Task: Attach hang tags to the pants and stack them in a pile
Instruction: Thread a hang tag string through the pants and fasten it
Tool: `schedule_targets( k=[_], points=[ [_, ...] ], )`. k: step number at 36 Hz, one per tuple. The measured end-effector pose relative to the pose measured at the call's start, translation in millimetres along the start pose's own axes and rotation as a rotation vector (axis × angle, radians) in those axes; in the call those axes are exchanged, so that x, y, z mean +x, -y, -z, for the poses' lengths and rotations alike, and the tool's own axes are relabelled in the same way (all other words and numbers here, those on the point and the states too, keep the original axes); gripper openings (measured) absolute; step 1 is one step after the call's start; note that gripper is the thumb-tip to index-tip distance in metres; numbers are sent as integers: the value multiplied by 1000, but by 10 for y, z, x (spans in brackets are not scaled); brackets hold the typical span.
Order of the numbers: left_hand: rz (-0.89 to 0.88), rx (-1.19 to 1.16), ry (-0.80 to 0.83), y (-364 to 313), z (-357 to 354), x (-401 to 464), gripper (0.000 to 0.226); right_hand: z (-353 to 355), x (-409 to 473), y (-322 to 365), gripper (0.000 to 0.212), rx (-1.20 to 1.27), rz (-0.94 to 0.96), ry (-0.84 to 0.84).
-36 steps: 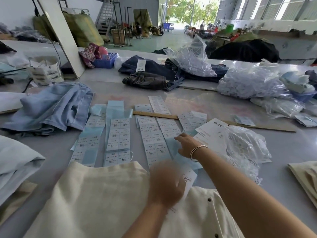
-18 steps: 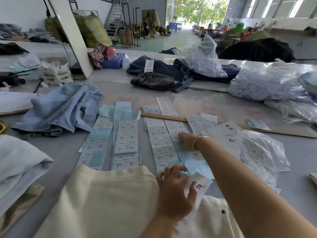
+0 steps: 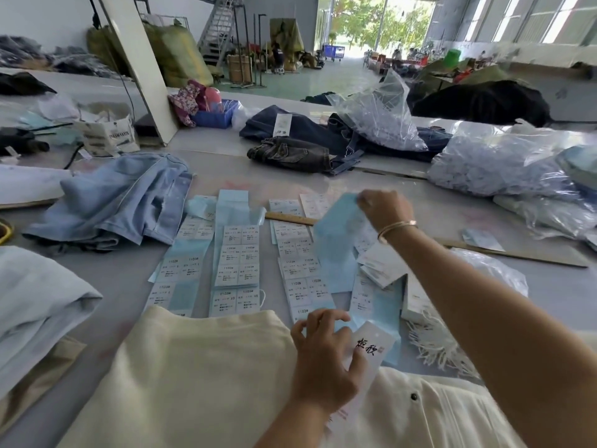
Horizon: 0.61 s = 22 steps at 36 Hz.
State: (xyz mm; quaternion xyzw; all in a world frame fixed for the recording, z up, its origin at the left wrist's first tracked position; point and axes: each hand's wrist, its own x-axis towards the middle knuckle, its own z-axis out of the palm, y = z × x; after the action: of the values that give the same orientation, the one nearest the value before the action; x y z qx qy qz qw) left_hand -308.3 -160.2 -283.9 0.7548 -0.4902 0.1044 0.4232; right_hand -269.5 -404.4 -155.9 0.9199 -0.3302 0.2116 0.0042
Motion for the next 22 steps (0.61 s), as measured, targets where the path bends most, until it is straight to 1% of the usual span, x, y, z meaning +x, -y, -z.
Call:
schedule_targets(
  k=[2,4,6,7,11,13,14,17,18,20,21,22],
  points=[
    [2,2,20,-9,3,1,14,176,130,-14,27,42,-57,-126],
    [9,6,33,-7,1,-1,12,249,165,-15,28,51,-38,-192],
    [12,7,36,-1,-2,-2,11,241,93,25,28,29,87,-216],
    [10,8,36,2,-1,-2,11,217,5,66,27,10,166,-197],
    [-11,17,28,2,19,-6,12,21,-653,182,26,-132,470,-61],
    [-4,-7,12,-3,40,4,15,-116,-1025,178,25,-192,577,87],
    [3,-30,0,-2,50,9,18,-188,-1174,169,24,-198,604,197],
    [55,-99,-29,9,85,8,25,-336,-1457,127,32,-223,596,506],
    [84,-115,-28,13,96,9,26,-371,-1512,98,35,-238,588,561],
    [117,-108,-7,9,102,11,29,-401,-1573,38,48,-222,574,612],
    [113,-88,6,3,99,10,31,-387,-1579,12,52,-182,538,642],
    [105,-67,25,-3,97,10,32,-363,-1576,-10,51,-91,474,666]
  ],
)
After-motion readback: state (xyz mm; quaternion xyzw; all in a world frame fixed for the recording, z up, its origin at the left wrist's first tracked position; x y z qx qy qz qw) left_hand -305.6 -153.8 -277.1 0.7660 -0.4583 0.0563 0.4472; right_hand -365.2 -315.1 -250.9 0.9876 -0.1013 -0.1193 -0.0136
